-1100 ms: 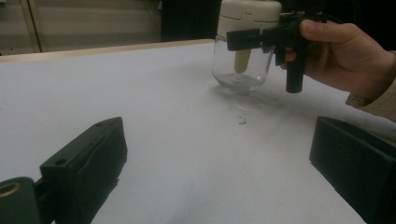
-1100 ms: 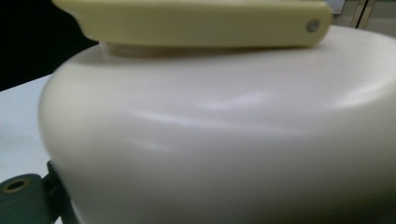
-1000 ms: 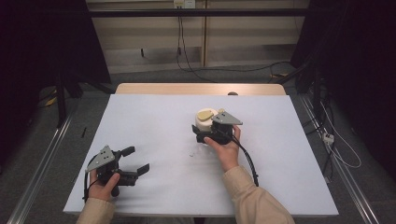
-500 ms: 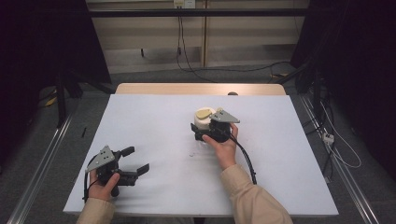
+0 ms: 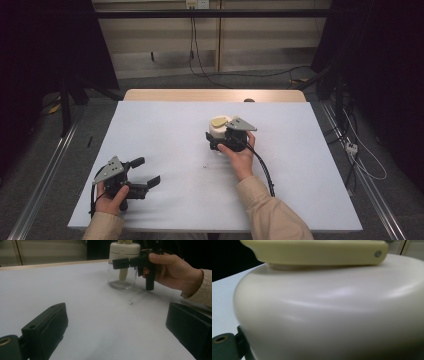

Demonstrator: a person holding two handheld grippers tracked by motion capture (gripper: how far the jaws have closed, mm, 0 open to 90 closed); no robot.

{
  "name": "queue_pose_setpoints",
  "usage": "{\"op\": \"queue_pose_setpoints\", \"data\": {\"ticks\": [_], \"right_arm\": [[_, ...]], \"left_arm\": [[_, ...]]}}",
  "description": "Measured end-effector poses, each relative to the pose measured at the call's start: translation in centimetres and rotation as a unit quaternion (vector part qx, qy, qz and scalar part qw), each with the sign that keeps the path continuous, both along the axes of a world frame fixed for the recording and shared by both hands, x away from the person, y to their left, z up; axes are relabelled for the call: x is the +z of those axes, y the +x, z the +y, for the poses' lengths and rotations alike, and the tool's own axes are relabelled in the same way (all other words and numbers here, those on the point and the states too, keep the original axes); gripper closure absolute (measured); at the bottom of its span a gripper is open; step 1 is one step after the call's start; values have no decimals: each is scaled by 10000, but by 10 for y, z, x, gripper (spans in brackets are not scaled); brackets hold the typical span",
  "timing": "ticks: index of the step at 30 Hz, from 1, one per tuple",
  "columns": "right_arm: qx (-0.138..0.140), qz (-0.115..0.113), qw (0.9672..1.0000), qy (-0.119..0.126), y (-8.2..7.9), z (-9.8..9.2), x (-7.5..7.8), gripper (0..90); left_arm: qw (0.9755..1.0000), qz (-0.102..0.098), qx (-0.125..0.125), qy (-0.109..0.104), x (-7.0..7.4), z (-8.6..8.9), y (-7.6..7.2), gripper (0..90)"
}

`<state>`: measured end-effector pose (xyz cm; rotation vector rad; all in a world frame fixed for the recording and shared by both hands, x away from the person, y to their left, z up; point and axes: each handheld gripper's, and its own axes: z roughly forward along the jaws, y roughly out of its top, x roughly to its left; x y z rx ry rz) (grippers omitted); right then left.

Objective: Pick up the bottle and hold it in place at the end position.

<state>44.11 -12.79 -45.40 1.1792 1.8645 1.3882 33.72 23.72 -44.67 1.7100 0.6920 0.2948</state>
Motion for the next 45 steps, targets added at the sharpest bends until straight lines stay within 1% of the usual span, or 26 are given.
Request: {"op": "queue_pose_setpoints", "data": {"ticks": [6,12,15,18,23,28,32,40,45], "right_arm": [[31,-15,10000,51,1,2,0,54],[121,-35,9999,75,1,8,1,54],[180,-41,9998,-8,1,13,2,54],[224,-26,9997,-3,2,15,1,54],[244,70,9997,58,3,12,0,54],[312,110,9994,-31,1,11,-1,53],[314,188,9993,-36,0,10,-1,52],[326,231,9992,-21,-1,8,-1,52],[324,247,9992,-33,-1,8,-1,52]], "left_arm": [[10000,3,3,12,0,0,0,38],[10000,7,0,27,0,0,0,38],[10000,8,-3,8,0,0,0,37],[10000,5,-10,10,0,0,0,38],[10000,-1,-18,21,0,0,0,38],[10000,-2,-44,13,0,-2,-1,38],[10000,-6,-68,30,0,-3,-1,37],[9999,23,-115,15,1,-8,1,38],[9999,46,-135,-55,2,-11,2,38]]}}
